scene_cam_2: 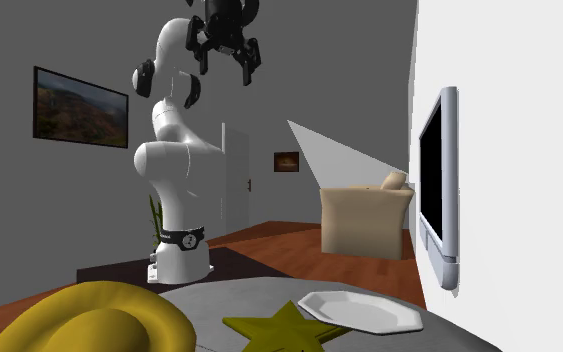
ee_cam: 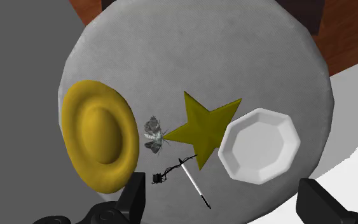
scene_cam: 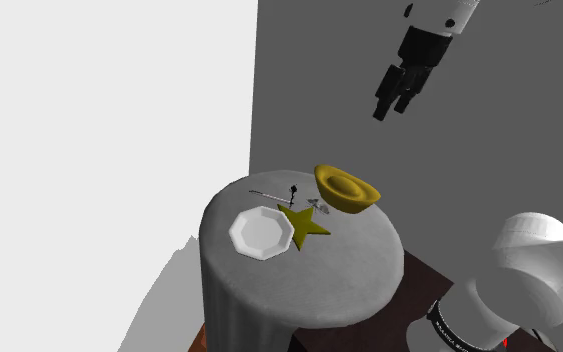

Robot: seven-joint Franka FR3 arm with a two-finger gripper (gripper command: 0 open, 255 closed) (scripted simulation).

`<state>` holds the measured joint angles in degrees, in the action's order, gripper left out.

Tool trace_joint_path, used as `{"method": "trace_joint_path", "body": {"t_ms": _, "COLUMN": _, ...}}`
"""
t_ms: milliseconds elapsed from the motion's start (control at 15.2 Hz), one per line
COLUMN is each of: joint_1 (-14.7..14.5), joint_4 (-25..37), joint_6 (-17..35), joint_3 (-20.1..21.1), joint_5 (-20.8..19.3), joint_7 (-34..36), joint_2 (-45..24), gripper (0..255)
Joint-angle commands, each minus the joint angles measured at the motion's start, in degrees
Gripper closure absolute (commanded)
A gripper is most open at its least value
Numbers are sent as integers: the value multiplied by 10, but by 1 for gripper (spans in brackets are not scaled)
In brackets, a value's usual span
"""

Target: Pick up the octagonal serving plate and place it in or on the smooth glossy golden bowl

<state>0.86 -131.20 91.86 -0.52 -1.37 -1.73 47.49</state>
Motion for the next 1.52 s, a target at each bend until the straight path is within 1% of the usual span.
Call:
{"method": "trace_joint_path", "body": {"t_ms": 0, "joint_1": 0, "joint_4": 0, "joint_6": 0, "joint_3": 0, "joint_5": 0, "joint_7": 0, "joint_2": 0, "gripper": 0}}
{"method": "trace_joint_path", "body": {"t_ms": 396, "joint_1": -20, "joint_4": -33, "joint_6": 102, "joint_3": -26, "joint_5": 5, "joint_7": -57, "joint_2": -84, "gripper": 0}}
{"method": "trace_joint_path", "body": {"t_ms": 726, "joint_1": -39, "joint_4": -40, "joint_6": 181, "joint_3": -45, "joint_5": 16, "joint_7": -107, "joint_2": -171, "gripper": 0}}
{"method": "trace_joint_path", "body": {"t_ms": 1056, "joint_1": -58, "joint_4": -28, "joint_6": 251, "joint_3": -60, "joint_5": 35, "joint_7": -162, "joint_2": -269, "gripper": 0}}
{"method": "trace_joint_path", "body": {"t_ms": 1452, "joint_1": -80, "joint_4": 10, "joint_6": 319, "joint_3": -70, "joint_5": 71, "joint_7": -233, "joint_2": -396, "gripper": 0}}
